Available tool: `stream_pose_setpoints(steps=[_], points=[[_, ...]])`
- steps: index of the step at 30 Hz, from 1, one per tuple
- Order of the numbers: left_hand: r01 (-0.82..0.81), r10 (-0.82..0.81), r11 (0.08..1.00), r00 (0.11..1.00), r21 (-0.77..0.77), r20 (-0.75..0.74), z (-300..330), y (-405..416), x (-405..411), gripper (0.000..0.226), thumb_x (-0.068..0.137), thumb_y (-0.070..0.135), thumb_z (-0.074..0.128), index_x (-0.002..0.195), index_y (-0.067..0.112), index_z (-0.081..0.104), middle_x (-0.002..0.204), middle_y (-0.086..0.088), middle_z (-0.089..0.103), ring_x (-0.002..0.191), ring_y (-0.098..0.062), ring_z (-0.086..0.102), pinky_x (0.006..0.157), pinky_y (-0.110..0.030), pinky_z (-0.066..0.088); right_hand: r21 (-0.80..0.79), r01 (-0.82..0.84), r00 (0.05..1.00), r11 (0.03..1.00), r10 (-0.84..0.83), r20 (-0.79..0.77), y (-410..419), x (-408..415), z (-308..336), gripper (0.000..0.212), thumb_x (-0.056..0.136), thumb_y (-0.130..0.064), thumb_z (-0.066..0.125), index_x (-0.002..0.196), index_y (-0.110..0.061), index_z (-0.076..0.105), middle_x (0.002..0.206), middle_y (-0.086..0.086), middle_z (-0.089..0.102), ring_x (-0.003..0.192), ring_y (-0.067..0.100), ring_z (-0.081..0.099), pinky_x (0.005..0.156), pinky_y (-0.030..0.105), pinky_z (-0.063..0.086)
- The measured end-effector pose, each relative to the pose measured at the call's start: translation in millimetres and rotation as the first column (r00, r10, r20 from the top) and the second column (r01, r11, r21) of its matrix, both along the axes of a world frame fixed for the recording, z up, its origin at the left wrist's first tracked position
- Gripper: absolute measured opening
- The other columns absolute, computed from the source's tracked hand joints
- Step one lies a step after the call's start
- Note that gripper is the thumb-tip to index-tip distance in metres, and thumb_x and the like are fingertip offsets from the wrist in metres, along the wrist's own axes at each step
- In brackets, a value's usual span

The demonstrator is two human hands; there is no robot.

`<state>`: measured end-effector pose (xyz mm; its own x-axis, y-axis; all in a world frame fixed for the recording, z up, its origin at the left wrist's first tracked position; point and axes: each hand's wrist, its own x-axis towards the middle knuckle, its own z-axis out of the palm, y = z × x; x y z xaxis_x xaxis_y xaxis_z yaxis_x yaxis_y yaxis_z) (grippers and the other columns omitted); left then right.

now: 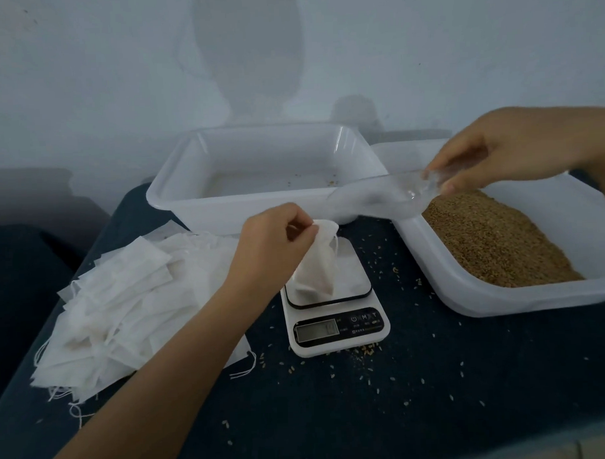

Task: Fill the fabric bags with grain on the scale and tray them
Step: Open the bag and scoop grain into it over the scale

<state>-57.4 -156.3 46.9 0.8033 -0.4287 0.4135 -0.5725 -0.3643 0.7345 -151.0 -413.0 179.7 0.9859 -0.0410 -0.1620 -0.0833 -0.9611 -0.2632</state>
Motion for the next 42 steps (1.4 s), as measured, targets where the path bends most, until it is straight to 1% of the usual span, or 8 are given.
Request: stream_pose_setpoints(steps=[7,10,13,16,30,34,39,42], points=[[-0.117,0.115,0.985,0.993,0.127,0.026,-3.6,-21.4,5.0,0.010,0.085,0.020,0.059,0.075,0.020,0.058,0.074,0.011,0.059,0.074,-0.008,0.058,0.061,-0.020,0.044,0.337,0.404,0.879,0.851,-0.463,0.115,-53.9,-14.9,-51.5,0.028,0.078,-0.043,0.071,0.097,-0.022,0.069,0.089,0.003,0.073,0.083,0.018,0.069,0.081,0.034,0.054],[-0.139,0.135,0.973,0.990,0.186,0.030,-8.3,-30.9,9.5,0.006,0.085,0.018,0.056,0.082,0.014,0.060,0.080,0.004,0.061,0.078,-0.014,0.057,0.065,-0.026,0.045,0.321,0.539,0.806,0.779,-0.587,0.072,-58.3,-9.1,-76.9,0.025,0.086,-0.036,0.068,0.094,-0.012,0.066,0.088,0.009,0.070,0.083,0.023,0.067,0.071,0.032,0.048],[-0.138,0.135,0.970,0.990,0.202,0.031,-11.3,-37.3,13.7,0.008,0.085,0.020,0.056,0.083,0.013,0.058,0.082,0.001,0.063,0.079,-0.016,0.056,0.066,-0.027,0.044,0.295,0.633,0.741,0.716,-0.670,0.037,-55.8,0.3,-95.7,0.026,0.084,-0.030,0.065,0.085,-0.004,0.067,0.085,0.014,0.070,0.083,0.030,0.067,0.079,0.039,0.051],[-0.128,0.126,0.967,0.992,0.219,0.026,-15.5,-38.3,18.8,0.005,0.085,0.020,0.056,0.086,0.015,0.055,0.080,0.004,0.061,0.076,-0.015,0.056,0.064,-0.026,0.043,0.219,0.681,0.717,0.699,-0.697,-0.007,-49.8,12.2,-107.6,0.027,0.079,-0.030,0.064,0.083,-0.004,0.063,0.083,0.014,0.065,0.075,0.029,0.061,0.059,0.031,0.043],[-0.095,0.099,0.986,0.995,0.137,-0.022,-23.9,-19.2,25.4,0.016,0.086,0.022,0.061,0.093,0.023,0.046,0.076,0.013,0.057,0.072,-0.001,0.054,0.057,-0.015,0.040,-0.100,0.595,0.786,0.797,-0.604,-0.131,-31.0,33.7,-128.1,0.025,0.091,-0.030,0.057,0.087,-0.005,0.059,0.080,0.009,0.056,0.070,0.020,0.053,0.056,0.029,0.039],[-0.109,0.108,0.989,0.994,0.102,0.018,-21.3,-7.5,21.6,0.015,0.085,0.023,0.061,0.092,0.024,0.049,0.075,0.015,0.056,0.071,0.000,0.055,0.057,-0.010,0.040,-0.147,0.588,0.804,0.795,-0.595,-0.001,-31.4,33.5,-113.1,0.032,0.090,-0.033,0.057,0.075,-0.005,0.058,0.079,0.011,0.059,0.070,0.024,0.055,0.056,0.030,0.039],[-0.118,0.112,0.989,0.991,0.088,0.067,-23.5,8.8,16.8,0.011,0.085,0.023,0.063,0.086,0.026,0.052,0.072,0.017,0.056,0.067,0.006,0.054,0.059,-0.001,0.040,0.208,0.410,0.762,0.888,-0.459,0.457,9.0,25.6,-91.3,0.018,0.091,-0.031,0.056,0.087,-0.016,0.065,0.083,-0.006,0.062,0.080,0.017,0.058,0.069,0.029,0.042],[-0.125,0.114,0.984,0.989,0.127,0.093,-28.0,14.8,14.0,0.008,0.086,0.025,0.062,0.080,0.025,0.056,0.067,0.014,0.058,0.066,0.000,0.055,0.055,-0.009,0.042,0.344,0.192,0.817,0.919,-0.344,0.462,52.4,22.8,-91.4,0.025,0.093,-0.037,0.055,0.080,-0.020,0.068,0.079,0.003,0.068,0.077,0.023,0.063,0.076,0.036,0.051]])
